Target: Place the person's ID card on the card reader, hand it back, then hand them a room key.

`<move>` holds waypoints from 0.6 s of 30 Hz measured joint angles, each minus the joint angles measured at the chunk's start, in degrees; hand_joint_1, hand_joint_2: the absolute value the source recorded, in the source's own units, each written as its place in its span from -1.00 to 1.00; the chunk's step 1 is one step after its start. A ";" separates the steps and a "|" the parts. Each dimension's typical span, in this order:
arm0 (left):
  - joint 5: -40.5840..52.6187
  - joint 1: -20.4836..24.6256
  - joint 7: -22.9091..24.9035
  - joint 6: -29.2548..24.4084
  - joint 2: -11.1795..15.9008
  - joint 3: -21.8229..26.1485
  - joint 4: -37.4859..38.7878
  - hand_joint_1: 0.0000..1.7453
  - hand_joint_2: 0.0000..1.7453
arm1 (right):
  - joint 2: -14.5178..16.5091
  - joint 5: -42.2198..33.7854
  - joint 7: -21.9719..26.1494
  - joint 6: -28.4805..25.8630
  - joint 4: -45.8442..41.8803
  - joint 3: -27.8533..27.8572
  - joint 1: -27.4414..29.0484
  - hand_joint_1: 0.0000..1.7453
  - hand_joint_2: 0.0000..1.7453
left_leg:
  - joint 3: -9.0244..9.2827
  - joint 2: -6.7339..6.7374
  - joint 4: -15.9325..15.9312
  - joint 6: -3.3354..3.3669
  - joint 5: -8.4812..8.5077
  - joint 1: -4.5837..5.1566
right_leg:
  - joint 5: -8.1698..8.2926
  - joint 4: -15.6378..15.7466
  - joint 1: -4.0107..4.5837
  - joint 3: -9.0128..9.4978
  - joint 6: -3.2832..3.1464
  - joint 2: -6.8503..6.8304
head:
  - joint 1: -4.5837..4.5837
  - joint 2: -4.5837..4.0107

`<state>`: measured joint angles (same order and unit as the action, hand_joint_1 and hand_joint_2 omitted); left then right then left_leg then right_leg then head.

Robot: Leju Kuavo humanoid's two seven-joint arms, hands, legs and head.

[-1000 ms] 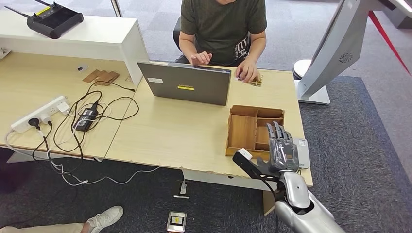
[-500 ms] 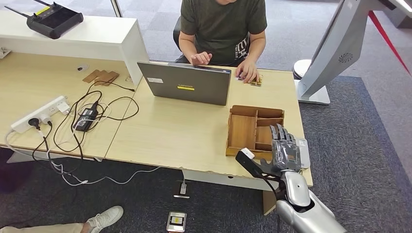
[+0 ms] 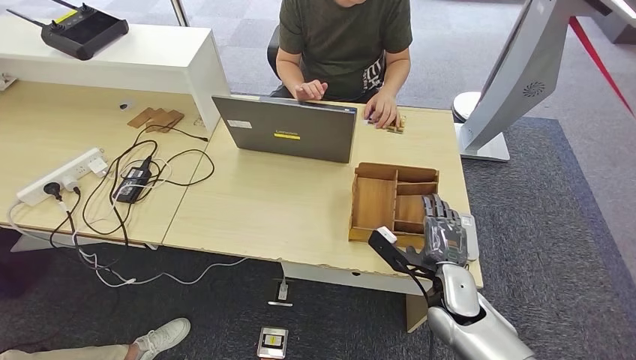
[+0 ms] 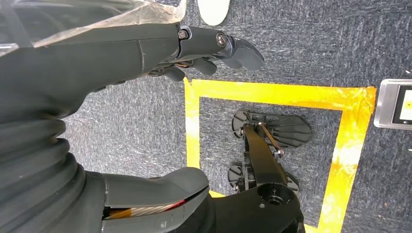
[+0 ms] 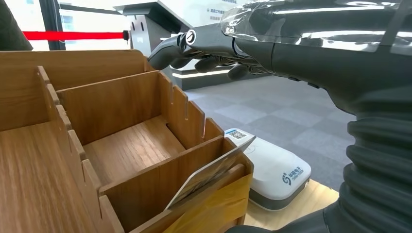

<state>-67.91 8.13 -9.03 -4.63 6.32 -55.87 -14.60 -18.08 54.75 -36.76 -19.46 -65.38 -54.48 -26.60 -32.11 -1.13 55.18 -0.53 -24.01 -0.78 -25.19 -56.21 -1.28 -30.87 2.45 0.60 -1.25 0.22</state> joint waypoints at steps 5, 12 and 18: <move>0.00 0.00 0.07 -0.02 0.00 0.00 0.00 -1.00 1.00 | 0.21 -0.01 0.02 -0.25 1.02 -0.03 -0.10 0.12 1.00 | 0.00 0.00 0.00 0.00 0.00 0.00 | 0.00 0.00 0.00 0.00 0.00 0.00 | 0.00 0.01; 0.12 0.04 0.21 -0.15 0.00 0.00 0.00 -1.00 1.00 | 0.42 -0.74 -0.19 2.40 2.22 -0.22 -0.57 1.00 1.00 | 0.00 0.00 0.00 0.00 0.00 0.00 | 0.00 0.00 0.00 0.00 0.00 0.00 | 0.00 0.00; 0.19 0.11 0.44 -0.25 0.00 0.00 0.00 -1.00 1.00 | 0.54 -1.82 -0.84 4.64 3.28 -0.67 -1.66 1.00 1.00 | 0.03 0.01 0.00 0.00 0.00 0.00 | 0.00 0.00 0.00 0.01 0.00 0.00 | 0.00 0.00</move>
<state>-67.72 8.24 -8.59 -4.88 6.32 -55.87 -14.60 -17.54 52.93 -37.59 -14.82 -62.09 -55.15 -28.26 -32.08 -1.12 55.18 -0.53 -24.01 -0.78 -25.18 -56.21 -1.28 -30.86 2.45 0.60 -1.25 0.22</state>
